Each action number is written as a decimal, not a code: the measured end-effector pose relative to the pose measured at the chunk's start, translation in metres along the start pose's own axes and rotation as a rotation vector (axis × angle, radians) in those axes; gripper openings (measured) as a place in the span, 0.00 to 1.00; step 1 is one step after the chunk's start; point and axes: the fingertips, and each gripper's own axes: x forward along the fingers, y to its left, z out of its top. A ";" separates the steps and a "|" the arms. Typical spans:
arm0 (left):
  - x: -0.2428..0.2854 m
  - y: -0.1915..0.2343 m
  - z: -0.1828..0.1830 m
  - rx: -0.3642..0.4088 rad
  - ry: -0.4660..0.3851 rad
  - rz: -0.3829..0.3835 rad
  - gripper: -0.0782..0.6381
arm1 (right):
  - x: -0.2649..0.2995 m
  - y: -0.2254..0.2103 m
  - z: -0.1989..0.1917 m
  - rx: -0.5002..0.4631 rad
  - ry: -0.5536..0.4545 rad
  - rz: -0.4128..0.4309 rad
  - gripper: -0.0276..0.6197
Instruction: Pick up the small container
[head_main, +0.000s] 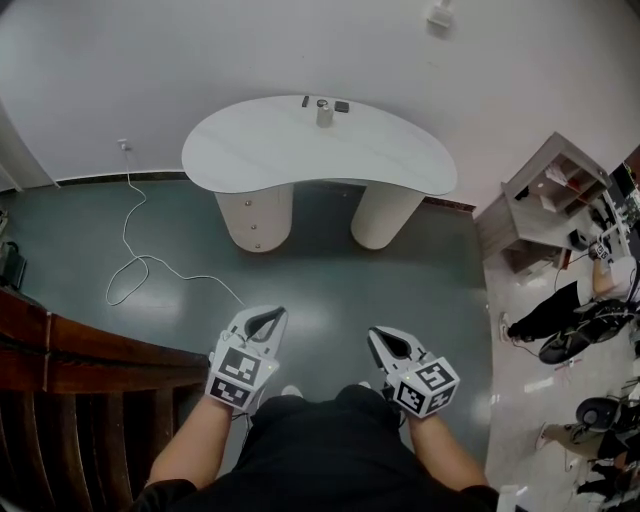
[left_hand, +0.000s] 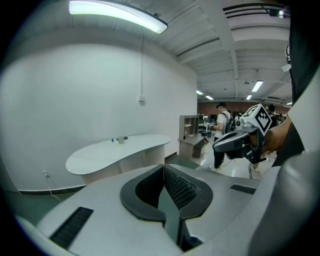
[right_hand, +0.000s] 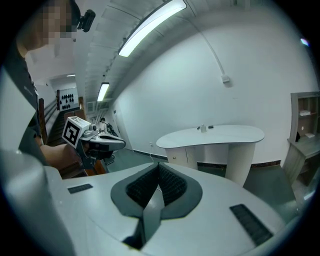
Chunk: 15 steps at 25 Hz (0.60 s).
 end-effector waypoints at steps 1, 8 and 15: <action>-0.001 0.002 -0.001 -0.007 -0.001 -0.002 0.13 | 0.002 0.002 0.000 -0.001 0.004 0.000 0.03; 0.005 0.019 -0.013 -0.018 0.017 -0.011 0.13 | 0.015 -0.005 0.003 0.013 0.003 -0.024 0.03; 0.034 0.040 -0.003 -0.049 0.018 -0.011 0.13 | 0.039 -0.035 0.014 0.021 0.009 -0.022 0.03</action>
